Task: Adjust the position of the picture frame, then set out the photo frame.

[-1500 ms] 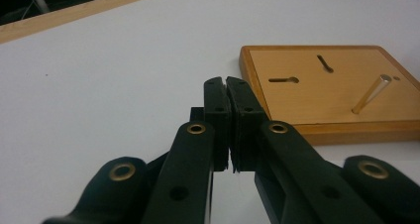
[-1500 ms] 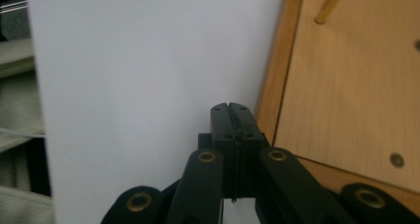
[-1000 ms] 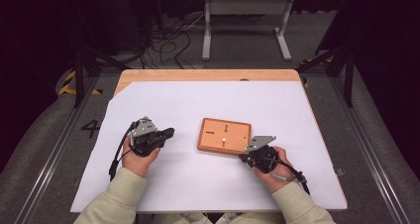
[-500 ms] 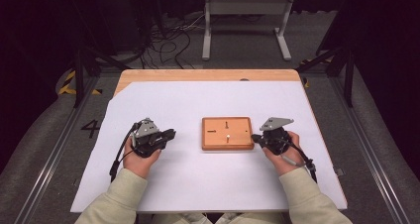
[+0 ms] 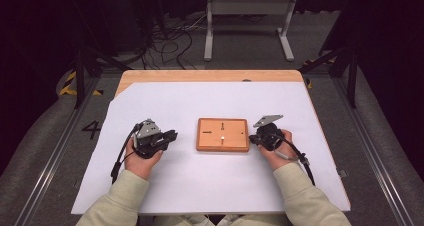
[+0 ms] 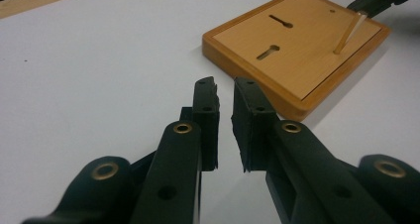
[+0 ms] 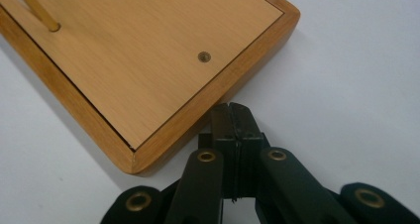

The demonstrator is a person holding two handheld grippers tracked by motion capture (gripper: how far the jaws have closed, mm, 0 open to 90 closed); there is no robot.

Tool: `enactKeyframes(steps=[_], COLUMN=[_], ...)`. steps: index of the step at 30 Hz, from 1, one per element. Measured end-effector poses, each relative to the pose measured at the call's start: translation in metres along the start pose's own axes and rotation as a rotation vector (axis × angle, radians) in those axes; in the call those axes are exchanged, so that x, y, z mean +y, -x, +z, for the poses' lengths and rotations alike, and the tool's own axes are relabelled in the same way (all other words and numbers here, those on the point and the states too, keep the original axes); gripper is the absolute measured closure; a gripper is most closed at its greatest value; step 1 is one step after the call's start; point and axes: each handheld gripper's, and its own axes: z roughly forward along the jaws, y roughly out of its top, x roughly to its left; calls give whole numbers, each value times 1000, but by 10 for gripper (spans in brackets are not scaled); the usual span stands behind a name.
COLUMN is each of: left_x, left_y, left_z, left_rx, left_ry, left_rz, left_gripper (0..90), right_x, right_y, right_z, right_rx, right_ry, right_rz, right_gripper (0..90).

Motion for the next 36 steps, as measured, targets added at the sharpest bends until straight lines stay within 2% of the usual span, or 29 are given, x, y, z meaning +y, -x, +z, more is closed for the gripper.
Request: enactKeyframes(steps=[2, 4, 7, 9, 10, 13, 15, 16, 17, 19, 20, 23, 24, 26, 28, 29, 30, 31, 36], left_x=[0, 0, 1, 3, 3, 7, 11, 11, 13, 14, 15, 18, 19, 20, 22, 23, 26, 27, 32], left_y=[-1, -1, -1, 0, 0, 4, 7, 7, 8, 9, 9, 11, 11, 13, 14, 15, 15, 16, 21], left_z=[0, 1, 1, 1, 1, 0, -1, -1, -2, -3, -4, -5, -4, -4, -4, -4, -3, -2, 3], left_rx=[-3, -6, -11, -25, -25, -39, -42, -42, -43, -46, -47, -55, -65, -69, -49, -36, -56, -65, -70], left_ry=[0, -3, -1, 6, 6, 14, 27, 27, 40, 43, 47, 62, 64, 69, 82, 91, 111, 112, 112], left_rz=[-2, 5, 1, 7, 7, 20, 26, 26, 34, 30, 30, 28, 26, 31, 38, 38, 38, 41, 72], left_gripper=[797, 792, 770, 750, 736, 703, 681, 668, 654, 645, 623, 598, 575, 557, 537, 498, 509, 517, 513], right_x=[2, 1, 1, 1, 1, 0, -2, -2, -4, -5, -7, -8, -10, -11, -13, -14, -15, -16, -19], right_y=[-2, 1, 7, 8, 8, 9, 11, 11, 14, 15, 18, 21, 24, 25, 27, 29, 31, 32, 36], right_z=[1, 0, -12, -21, -21, -37, -49, -49, -57, -59, -65, -70, -74, -76, -80, -82, -83, -84, -88], right_rx=[-18, -13, -42, -34, -34, -27, -3, -3, 7, 12, 23, 24, 34, 29, 28, 24, 19, 18, 8], right_ry=[5, 31, 68, 107, 107, 167, 213, 213, 249, 262, 294, 321, 352, 360, 379, 390, 392, 396, 405], right_rz=[-15, 1, 4, -4, -4, -35, -29, -29, -28, -24, -20, -15, -8, -8, -1, 3, 8, 13, 32], right_gripper=[900, 900, 900, 900, 900, 851, 820, 820, 786, 773, 734, 695, 659, 646, 619, 608, 605, 602, 598])
